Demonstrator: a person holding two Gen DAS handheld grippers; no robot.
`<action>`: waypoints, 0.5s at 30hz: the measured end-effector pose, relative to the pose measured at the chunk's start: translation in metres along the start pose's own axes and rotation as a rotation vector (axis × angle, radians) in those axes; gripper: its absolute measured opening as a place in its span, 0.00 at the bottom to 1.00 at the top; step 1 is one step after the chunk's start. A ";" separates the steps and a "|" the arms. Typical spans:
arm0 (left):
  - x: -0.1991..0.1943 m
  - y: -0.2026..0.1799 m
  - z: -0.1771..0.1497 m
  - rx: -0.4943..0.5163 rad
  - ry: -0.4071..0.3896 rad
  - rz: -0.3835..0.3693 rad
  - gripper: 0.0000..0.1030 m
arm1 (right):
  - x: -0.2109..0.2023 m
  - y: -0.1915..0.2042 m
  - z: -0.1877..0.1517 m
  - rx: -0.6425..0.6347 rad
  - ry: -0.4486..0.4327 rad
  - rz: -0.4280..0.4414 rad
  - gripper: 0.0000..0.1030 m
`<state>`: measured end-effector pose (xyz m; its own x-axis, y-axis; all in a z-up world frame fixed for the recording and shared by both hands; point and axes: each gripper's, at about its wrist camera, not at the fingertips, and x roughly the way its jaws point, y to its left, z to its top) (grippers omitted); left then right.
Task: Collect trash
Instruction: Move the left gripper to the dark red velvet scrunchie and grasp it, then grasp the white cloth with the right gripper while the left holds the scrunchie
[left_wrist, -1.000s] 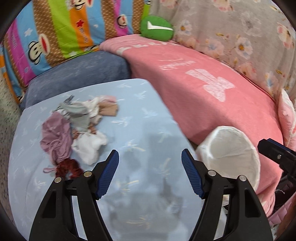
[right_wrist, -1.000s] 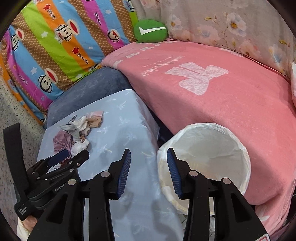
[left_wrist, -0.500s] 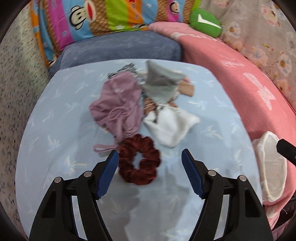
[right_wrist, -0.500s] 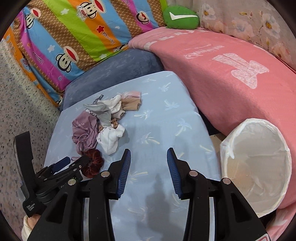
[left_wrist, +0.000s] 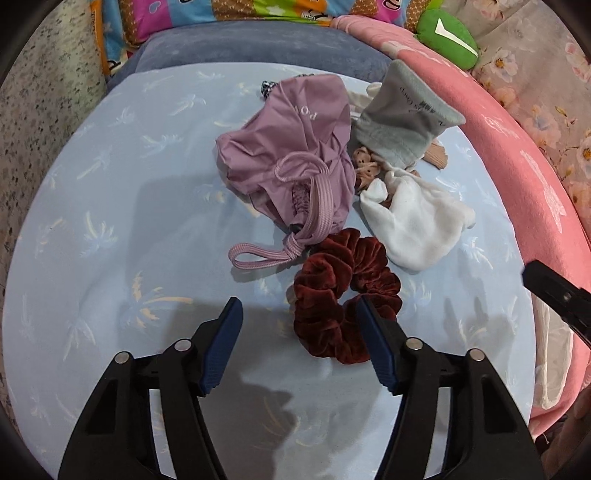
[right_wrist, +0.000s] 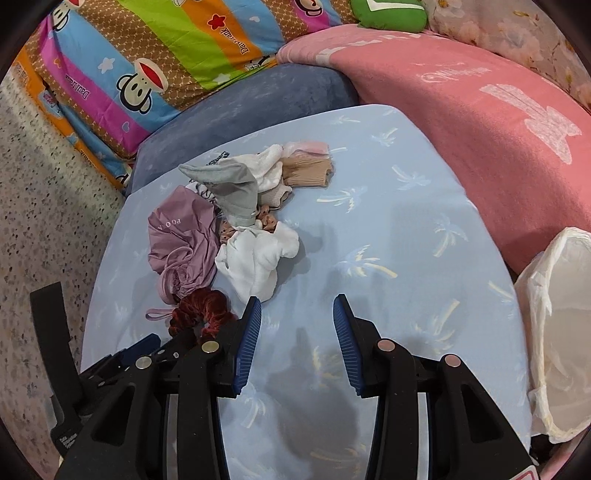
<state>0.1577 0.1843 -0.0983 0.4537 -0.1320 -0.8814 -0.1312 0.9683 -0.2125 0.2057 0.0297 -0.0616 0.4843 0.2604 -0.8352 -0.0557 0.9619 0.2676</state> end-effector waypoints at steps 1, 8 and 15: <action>0.002 0.001 0.001 -0.001 0.005 -0.005 0.52 | 0.006 0.003 0.001 0.001 0.006 0.003 0.39; 0.007 0.004 0.003 0.002 0.024 -0.051 0.22 | 0.036 0.017 0.011 -0.006 0.037 0.015 0.39; 0.002 0.004 0.002 0.001 0.015 -0.072 0.17 | 0.065 0.025 0.015 -0.003 0.069 0.024 0.20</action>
<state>0.1601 0.1885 -0.1000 0.4486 -0.2047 -0.8700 -0.0974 0.9564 -0.2753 0.2488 0.0696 -0.1014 0.4219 0.2881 -0.8597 -0.0691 0.9556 0.2863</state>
